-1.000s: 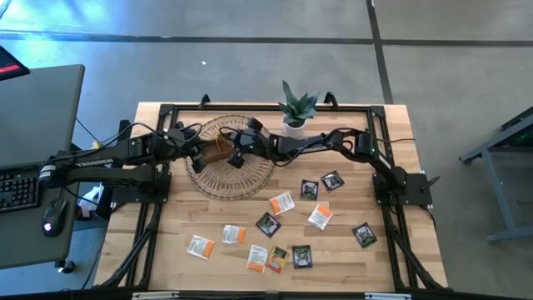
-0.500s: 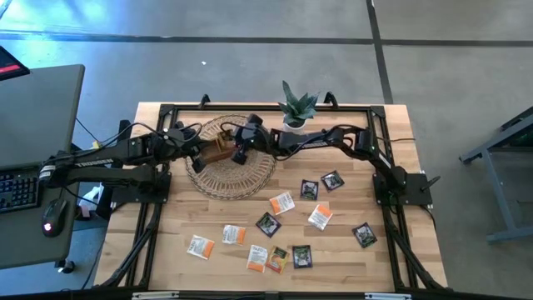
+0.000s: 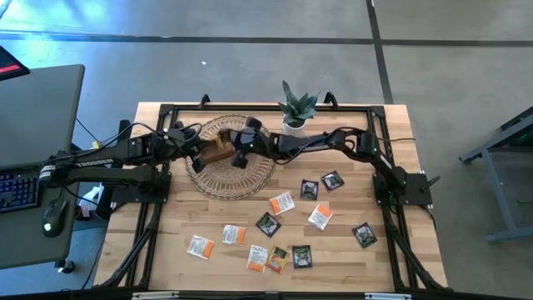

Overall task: Pick & Place Tea
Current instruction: Put the yellow tea bag into the middle section of the wooden organizer

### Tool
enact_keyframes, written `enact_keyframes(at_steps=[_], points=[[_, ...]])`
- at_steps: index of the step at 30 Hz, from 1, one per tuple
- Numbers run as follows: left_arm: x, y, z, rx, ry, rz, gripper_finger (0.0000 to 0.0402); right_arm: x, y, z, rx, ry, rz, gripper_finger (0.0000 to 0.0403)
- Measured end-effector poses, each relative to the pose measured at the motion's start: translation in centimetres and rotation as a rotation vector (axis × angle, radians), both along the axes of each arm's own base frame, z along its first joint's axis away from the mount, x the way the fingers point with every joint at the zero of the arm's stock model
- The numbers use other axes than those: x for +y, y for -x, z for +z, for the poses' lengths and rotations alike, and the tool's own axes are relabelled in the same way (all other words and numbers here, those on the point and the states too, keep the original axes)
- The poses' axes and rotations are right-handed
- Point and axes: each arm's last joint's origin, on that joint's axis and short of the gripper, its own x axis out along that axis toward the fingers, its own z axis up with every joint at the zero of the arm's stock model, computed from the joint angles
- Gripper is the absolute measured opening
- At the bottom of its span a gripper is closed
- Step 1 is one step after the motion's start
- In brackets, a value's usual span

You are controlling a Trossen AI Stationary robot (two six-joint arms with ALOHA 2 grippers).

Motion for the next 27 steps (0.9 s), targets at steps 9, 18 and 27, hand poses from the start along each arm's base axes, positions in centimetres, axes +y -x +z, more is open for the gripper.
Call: enact_keyframes(at_steps=[9,18,27], points=[[-0.1,0.1,-0.2,0.022,0.012,-0.010,0.0002,6.8,2.1,8.0,0.018,0.163,0.121,0.0003],[-0.1,0.0,-0.2,0.017,0.018,-0.038,0.0024,15.1,5.9,10.6,0.146,-0.207,0.543,0.0054],[-0.2,0.0,-0.2,0.022,0.024,-0.071,0.0088,19.7,8.3,8.6,0.341,-0.464,0.383,0.0130]])
